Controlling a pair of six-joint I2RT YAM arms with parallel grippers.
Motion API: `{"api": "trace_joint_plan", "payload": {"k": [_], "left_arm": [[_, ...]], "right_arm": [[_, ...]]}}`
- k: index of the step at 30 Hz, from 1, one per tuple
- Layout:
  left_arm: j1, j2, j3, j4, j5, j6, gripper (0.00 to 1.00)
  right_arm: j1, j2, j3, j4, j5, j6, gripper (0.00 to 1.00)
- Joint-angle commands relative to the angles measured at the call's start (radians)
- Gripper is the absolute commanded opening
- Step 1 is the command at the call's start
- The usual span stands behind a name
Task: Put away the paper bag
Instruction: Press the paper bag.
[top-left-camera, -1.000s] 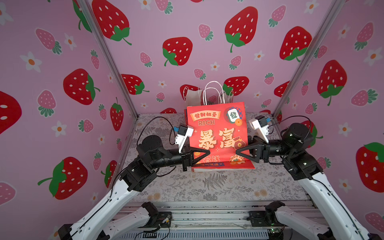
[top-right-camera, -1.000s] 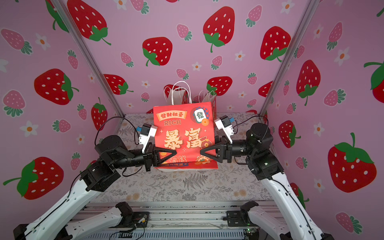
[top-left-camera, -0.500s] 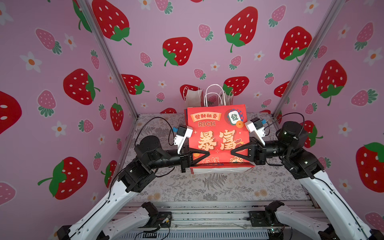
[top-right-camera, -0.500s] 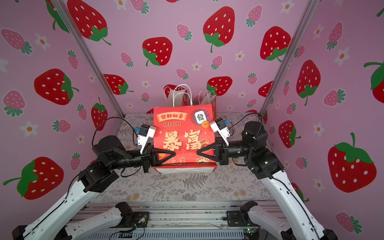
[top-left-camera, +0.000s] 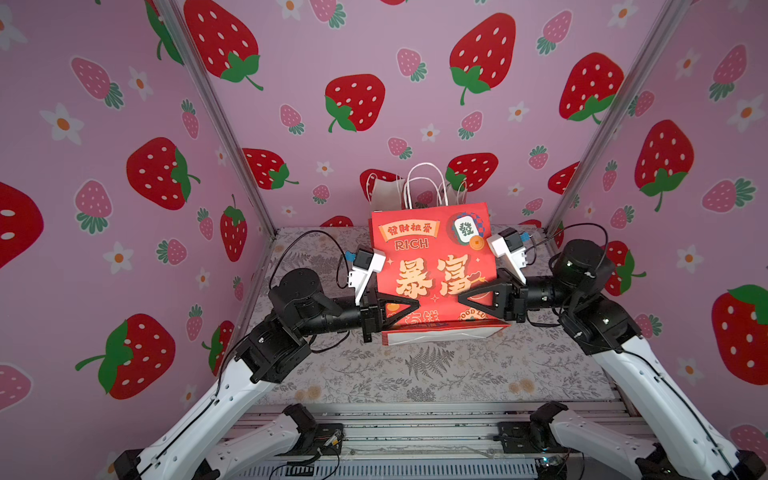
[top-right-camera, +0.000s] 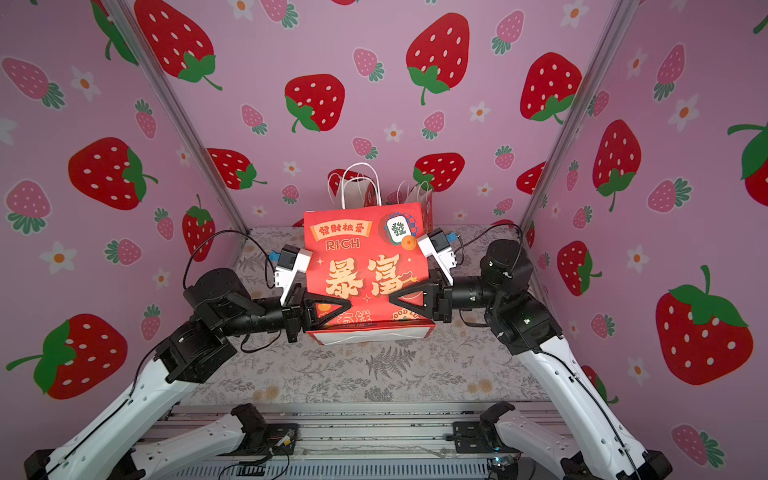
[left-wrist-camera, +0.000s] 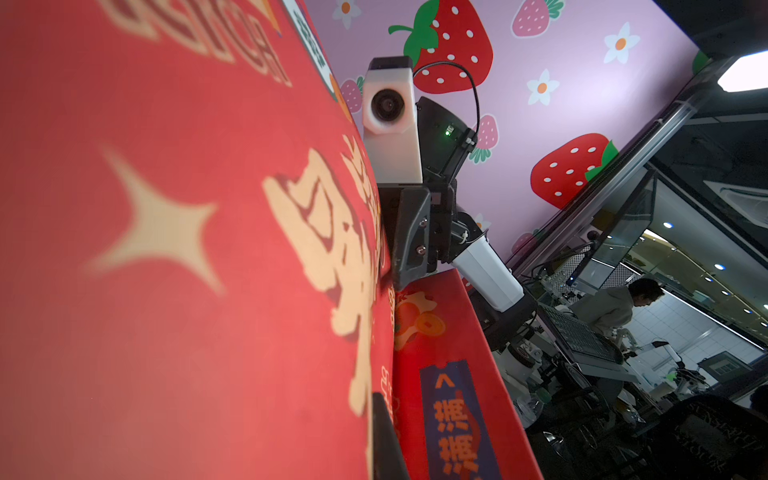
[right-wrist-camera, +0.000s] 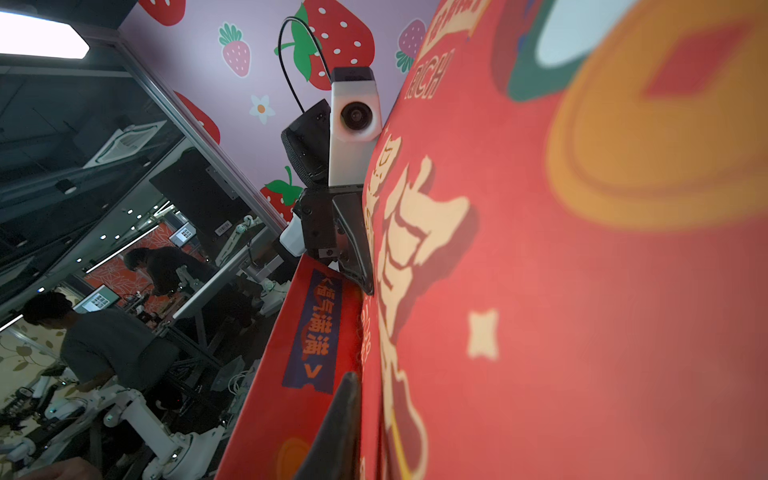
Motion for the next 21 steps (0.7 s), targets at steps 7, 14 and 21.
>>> {"api": "trace_joint_plan", "payload": {"k": [7, 14, 21], "left_arm": [[0.005, -0.039, 0.085, -0.205, -0.25, 0.096, 0.7], [0.007, -0.169, 0.04, -0.244, -0.419, 0.119, 0.95], [0.007, -0.18, 0.01, -0.257, -0.4, 0.134, 0.99]], "right_arm": [[0.0, -0.009, 0.059, -0.142, 0.133, -0.084, 0.0], [-0.05, -0.041, 0.068, -0.214, 0.242, -0.102, 0.0], [-0.091, -0.064, 0.067, -0.217, 0.352, -0.06, 0.0]]}}
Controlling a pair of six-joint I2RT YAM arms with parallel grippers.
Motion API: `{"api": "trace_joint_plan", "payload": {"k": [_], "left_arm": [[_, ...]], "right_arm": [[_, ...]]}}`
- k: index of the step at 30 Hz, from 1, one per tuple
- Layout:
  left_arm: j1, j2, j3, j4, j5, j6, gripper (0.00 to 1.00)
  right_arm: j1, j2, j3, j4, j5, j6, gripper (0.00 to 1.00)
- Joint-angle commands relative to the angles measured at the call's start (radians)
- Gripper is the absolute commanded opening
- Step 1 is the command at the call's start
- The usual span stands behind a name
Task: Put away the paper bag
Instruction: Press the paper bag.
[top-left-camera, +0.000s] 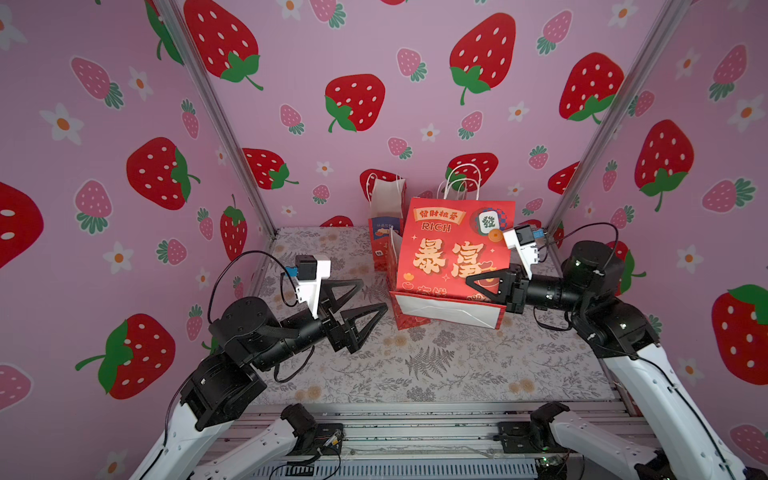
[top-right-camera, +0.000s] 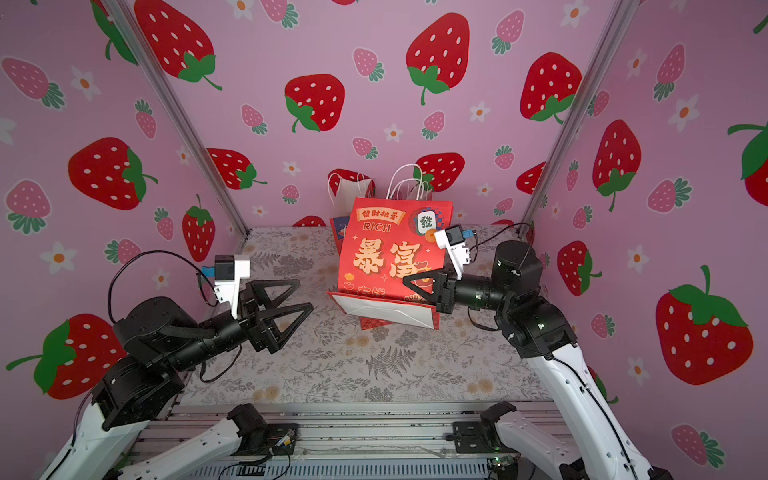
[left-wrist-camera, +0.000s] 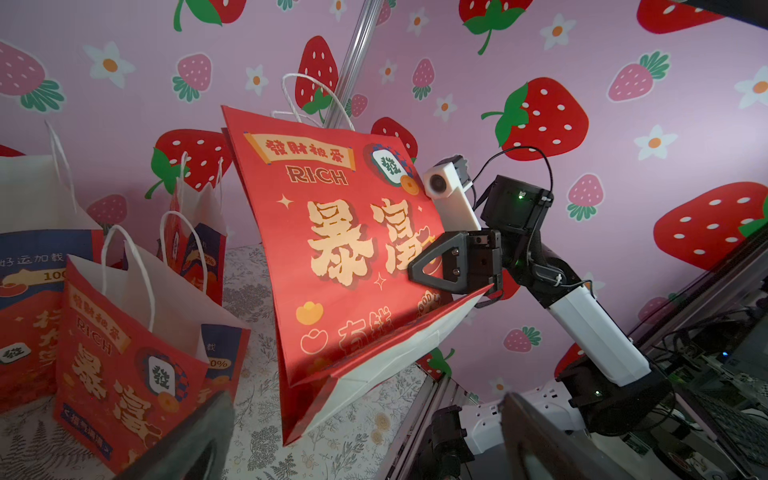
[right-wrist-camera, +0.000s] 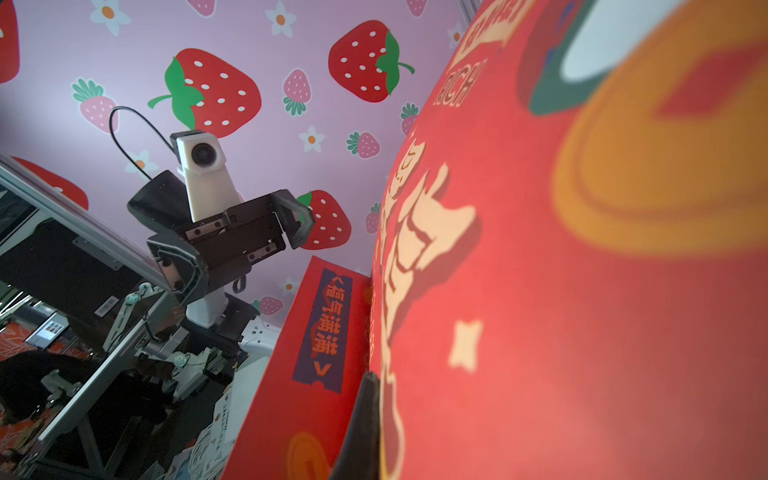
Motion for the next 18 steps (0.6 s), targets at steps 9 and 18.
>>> {"api": "trace_joint_plan", "payload": {"k": [9, 18], "left_arm": [[0.002, 0.084, -0.043, 0.012, 0.055, 0.035, 0.99], [0.003, 0.134, -0.04, 0.139, 0.144, -0.003, 0.99]], "right_arm": [[-0.007, -0.029, 0.008, 0.159, -0.02, 0.154, 0.0], [-0.006, 0.027, -0.021, 0.344, -0.243, 0.297, 0.0]]}}
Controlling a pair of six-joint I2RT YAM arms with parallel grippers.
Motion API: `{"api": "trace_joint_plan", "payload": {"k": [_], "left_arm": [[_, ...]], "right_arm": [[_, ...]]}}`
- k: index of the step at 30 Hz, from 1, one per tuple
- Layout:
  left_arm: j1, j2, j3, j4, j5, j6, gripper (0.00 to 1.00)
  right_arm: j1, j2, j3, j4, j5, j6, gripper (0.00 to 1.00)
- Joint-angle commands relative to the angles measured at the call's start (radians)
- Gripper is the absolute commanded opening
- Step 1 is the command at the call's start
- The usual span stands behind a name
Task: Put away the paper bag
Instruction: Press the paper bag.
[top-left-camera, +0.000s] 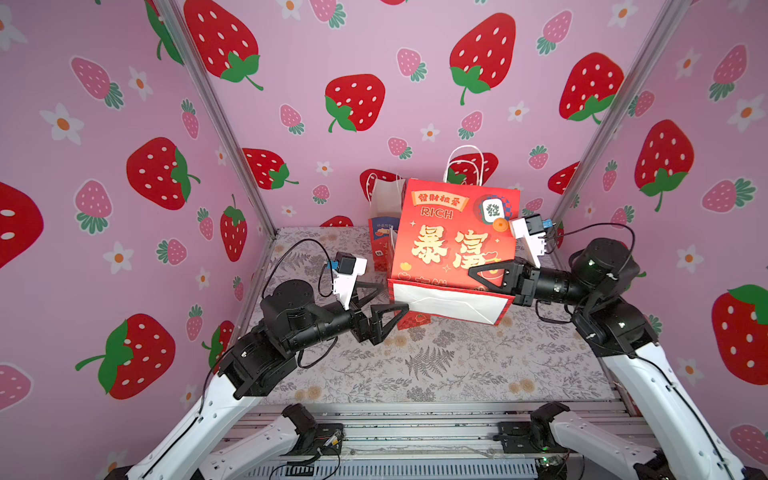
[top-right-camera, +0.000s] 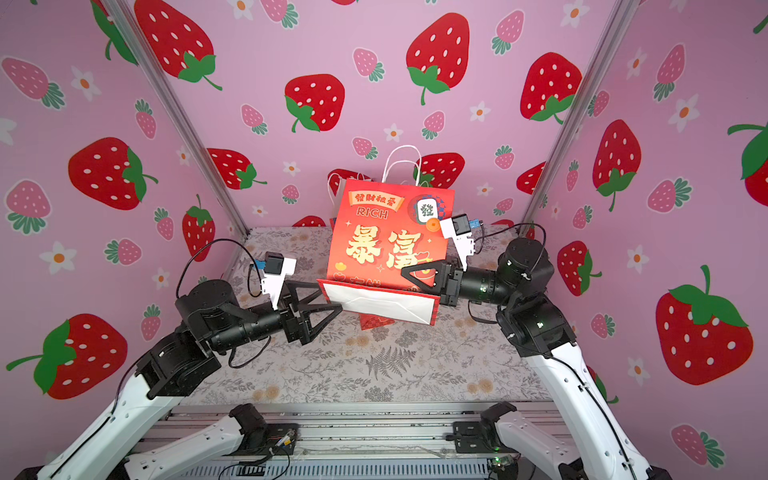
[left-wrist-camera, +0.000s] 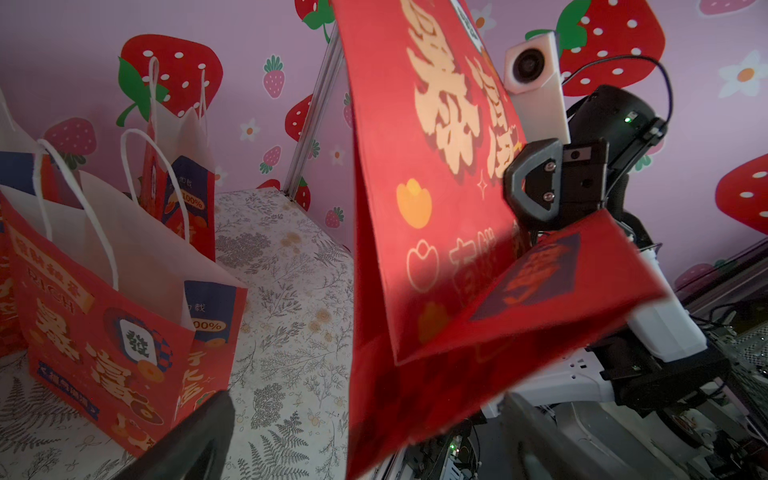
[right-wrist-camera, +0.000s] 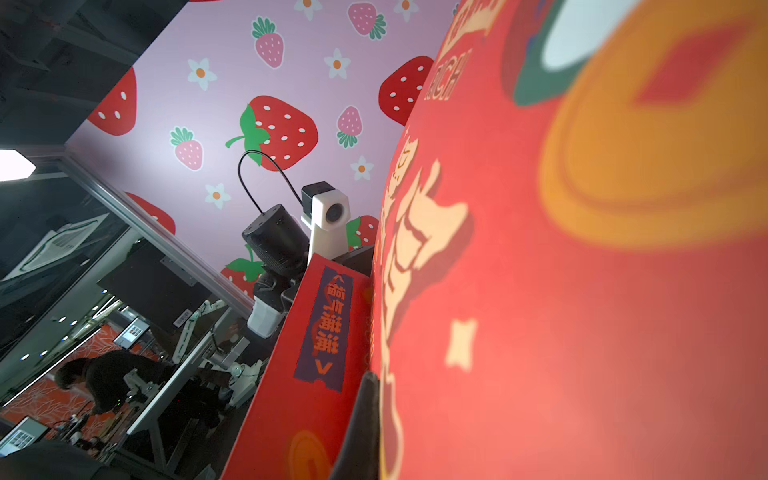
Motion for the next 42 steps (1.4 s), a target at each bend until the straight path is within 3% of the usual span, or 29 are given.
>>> {"api": "trace_joint_plan", "payload": {"k": [1, 11, 13, 19, 24, 29, 36, 42], "left_arm": [[0.002, 0.019, 0.019, 0.117, 0.086, -0.024, 0.99], [0.001, 0.042, 0.0, 0.331, 0.218, -0.126, 0.99], [0.0, 0.042, -0.002, 0.346, 0.224, -0.134, 0.95], [-0.001, 0.059, 0.003, 0.401, 0.257, -0.165, 0.79], [-0.008, 0.076, 0.005, 0.388, 0.256, -0.154, 0.58], [-0.011, 0.07, 0.005, 0.359, 0.235, -0.141, 0.3], [-0.012, 0.058, -0.002, 0.324, 0.195, -0.127, 0.13], [-0.011, 0.065, 0.01, 0.3, 0.199, -0.121, 0.08]], "right_arm": [[-0.001, 0.009, -0.014, 0.107, -0.106, 0.062, 0.0], [0.047, 0.008, -0.034, 0.221, -0.169, 0.109, 0.0], [0.055, 0.008, -0.035, 0.228, -0.175, 0.109, 0.0], [0.082, 0.02, -0.034, 0.236, -0.175, 0.097, 0.0], [0.095, 0.018, -0.034, 0.241, -0.167, 0.087, 0.0], [0.096, 0.013, -0.037, 0.227, -0.158, 0.068, 0.01], [0.096, -0.022, -0.035, 0.198, -0.104, 0.017, 0.31], [0.096, -0.065, -0.036, 0.164, -0.052, -0.027, 0.72]]}}
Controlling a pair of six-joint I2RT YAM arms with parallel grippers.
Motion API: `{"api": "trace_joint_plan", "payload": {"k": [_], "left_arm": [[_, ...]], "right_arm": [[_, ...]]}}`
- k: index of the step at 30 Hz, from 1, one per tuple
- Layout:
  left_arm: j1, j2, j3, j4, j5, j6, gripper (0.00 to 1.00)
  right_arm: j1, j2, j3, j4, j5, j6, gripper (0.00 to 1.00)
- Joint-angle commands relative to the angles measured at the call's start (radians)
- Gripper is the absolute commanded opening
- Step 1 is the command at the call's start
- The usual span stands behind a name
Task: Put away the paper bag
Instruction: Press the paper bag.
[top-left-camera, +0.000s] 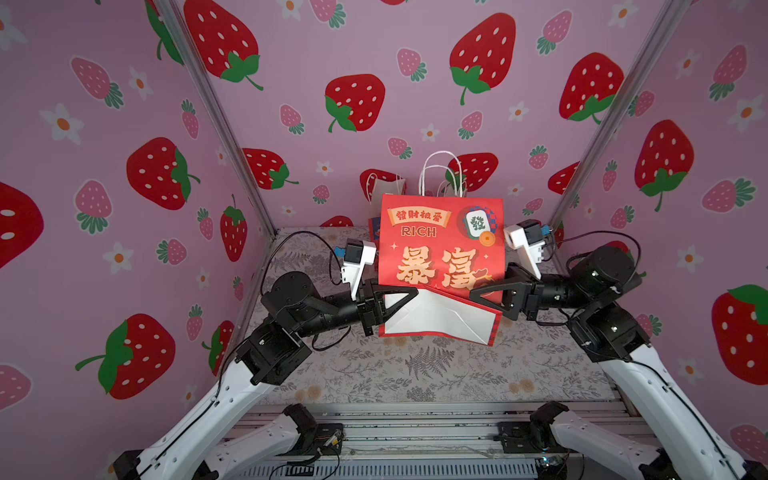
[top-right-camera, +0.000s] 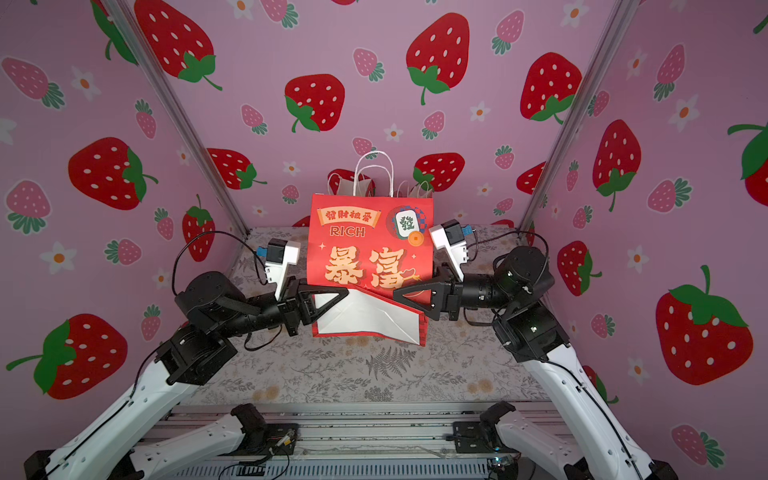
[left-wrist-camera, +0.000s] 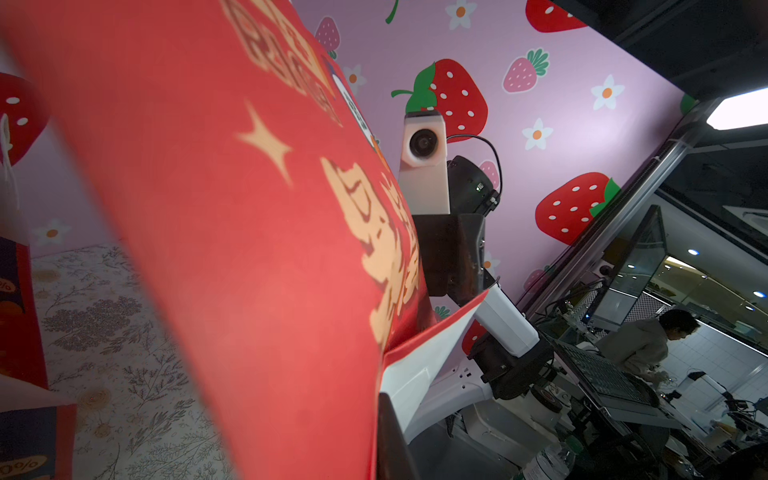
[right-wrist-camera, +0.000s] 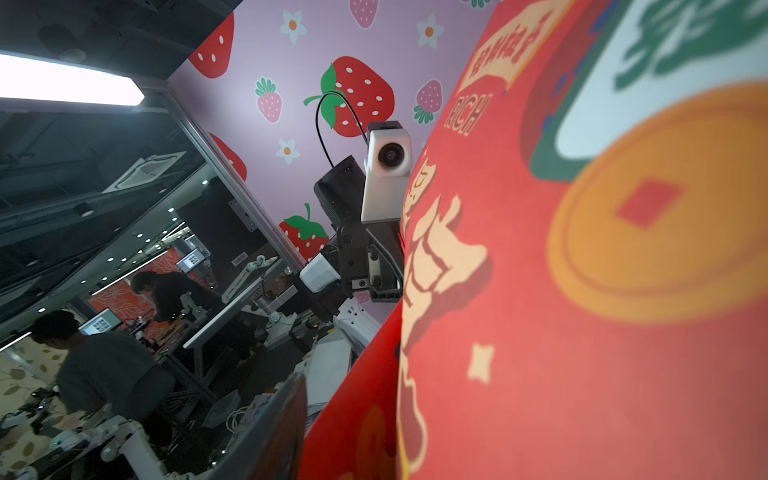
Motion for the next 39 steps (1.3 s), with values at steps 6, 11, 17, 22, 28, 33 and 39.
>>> {"api": "trace_joint_plan", "payload": {"k": [6, 11, 17, 22, 28, 33, 39], "left_arm": [[-0.001, -0.001, 0.021, 0.009, -0.018, 0.009, 0.07], [-0.001, 0.021, 0.045, 0.03, 0.014, -0.006, 0.08], [-0.001, 0.027, 0.047, 0.042, 0.017, -0.011, 0.09], [-0.001, 0.033, 0.062, 0.041, 0.024, -0.009, 0.24], [-0.001, 0.053, 0.128, -0.008, 0.015, 0.028, 0.63], [-0.001, 0.076, 0.209, -0.078, -0.008, 0.077, 0.64], [0.0, 0.112, 0.243, -0.105, -0.02, 0.101, 0.6]], "right_arm": [[0.009, -0.025, 0.029, -0.06, 0.077, -0.073, 0.81], [0.022, -0.012, 0.04, -0.102, 0.132, -0.104, 0.73], [0.046, 0.005, 0.049, -0.138, 0.184, -0.139, 0.41], [0.053, 0.01, 0.053, -0.148, 0.186, -0.151, 0.14], [0.062, 0.022, 0.07, -0.209, 0.163, -0.196, 0.04], [0.081, 0.031, 0.092, -0.28, 0.13, -0.253, 0.04], [0.13, 0.044, 0.122, -0.371, 0.137, -0.333, 0.04]]}}
